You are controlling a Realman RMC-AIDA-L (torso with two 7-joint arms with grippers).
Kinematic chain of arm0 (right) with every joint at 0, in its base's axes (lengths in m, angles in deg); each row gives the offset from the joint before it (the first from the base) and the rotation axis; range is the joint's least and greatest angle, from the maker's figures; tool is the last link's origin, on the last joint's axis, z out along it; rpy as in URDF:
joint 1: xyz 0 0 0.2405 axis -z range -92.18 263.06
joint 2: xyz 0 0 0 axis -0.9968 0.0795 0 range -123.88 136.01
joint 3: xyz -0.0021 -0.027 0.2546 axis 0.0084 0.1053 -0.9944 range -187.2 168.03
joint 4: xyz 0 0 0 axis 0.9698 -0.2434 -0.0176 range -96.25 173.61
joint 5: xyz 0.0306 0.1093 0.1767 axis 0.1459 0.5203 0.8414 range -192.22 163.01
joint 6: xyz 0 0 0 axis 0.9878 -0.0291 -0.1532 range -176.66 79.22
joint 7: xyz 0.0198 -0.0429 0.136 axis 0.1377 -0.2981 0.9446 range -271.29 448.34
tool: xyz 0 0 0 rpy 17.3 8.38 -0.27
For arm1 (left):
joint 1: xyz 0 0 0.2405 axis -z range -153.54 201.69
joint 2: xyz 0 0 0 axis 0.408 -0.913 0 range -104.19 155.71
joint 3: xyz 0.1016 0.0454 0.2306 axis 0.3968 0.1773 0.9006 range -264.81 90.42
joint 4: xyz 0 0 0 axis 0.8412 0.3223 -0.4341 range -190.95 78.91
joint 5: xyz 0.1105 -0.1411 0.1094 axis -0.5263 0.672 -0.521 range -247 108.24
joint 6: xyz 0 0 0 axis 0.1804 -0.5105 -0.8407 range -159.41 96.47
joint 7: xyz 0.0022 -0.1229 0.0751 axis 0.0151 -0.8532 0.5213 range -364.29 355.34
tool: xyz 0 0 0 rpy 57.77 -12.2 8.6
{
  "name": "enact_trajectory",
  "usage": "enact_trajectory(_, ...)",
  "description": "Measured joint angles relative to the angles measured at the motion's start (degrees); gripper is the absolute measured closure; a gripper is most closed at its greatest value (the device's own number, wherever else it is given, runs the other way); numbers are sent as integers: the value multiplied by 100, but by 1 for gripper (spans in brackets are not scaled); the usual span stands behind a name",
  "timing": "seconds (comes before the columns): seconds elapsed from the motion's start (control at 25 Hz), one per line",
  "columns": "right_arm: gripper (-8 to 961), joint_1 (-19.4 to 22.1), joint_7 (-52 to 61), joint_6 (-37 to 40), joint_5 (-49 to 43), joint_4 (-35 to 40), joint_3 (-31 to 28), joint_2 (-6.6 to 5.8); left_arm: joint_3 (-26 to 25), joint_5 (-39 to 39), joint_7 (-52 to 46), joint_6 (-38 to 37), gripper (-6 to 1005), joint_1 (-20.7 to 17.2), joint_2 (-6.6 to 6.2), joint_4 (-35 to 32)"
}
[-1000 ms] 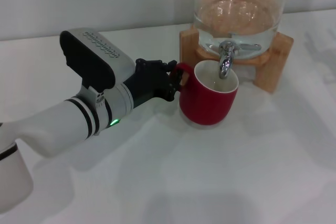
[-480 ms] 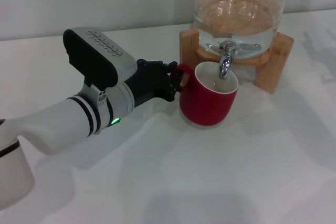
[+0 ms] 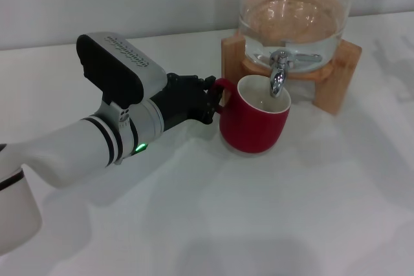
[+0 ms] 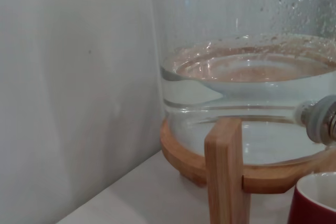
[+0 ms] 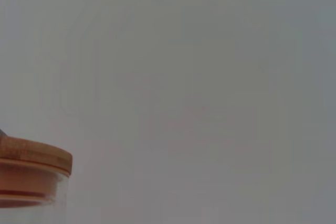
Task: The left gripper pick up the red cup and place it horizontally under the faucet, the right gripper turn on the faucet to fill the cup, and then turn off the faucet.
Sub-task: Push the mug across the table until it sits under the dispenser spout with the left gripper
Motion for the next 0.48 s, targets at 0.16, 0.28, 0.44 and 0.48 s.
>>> enact_trajectory(0.16, 332, 2, 3, 1, 0, 3, 0, 0, 0, 0, 0, -5, 830, 9, 0, -3)
enact_trajectory(0.28, 332, 8, 7, 1, 0, 5, 0, 0, 0, 0, -22, -10, 830, 13, 0, -3)
enact_trajectory(0.44, 332, 19, 13, -2, 1, 7, 42, -1, -1, 0, -122, -11, 829, 14, -3, -3)
enact_trajectory(0.48, 332, 20, 13, -4, 0, 7, 54, 0, 0, 0, -129, -10, 829, 13, -3, -3)
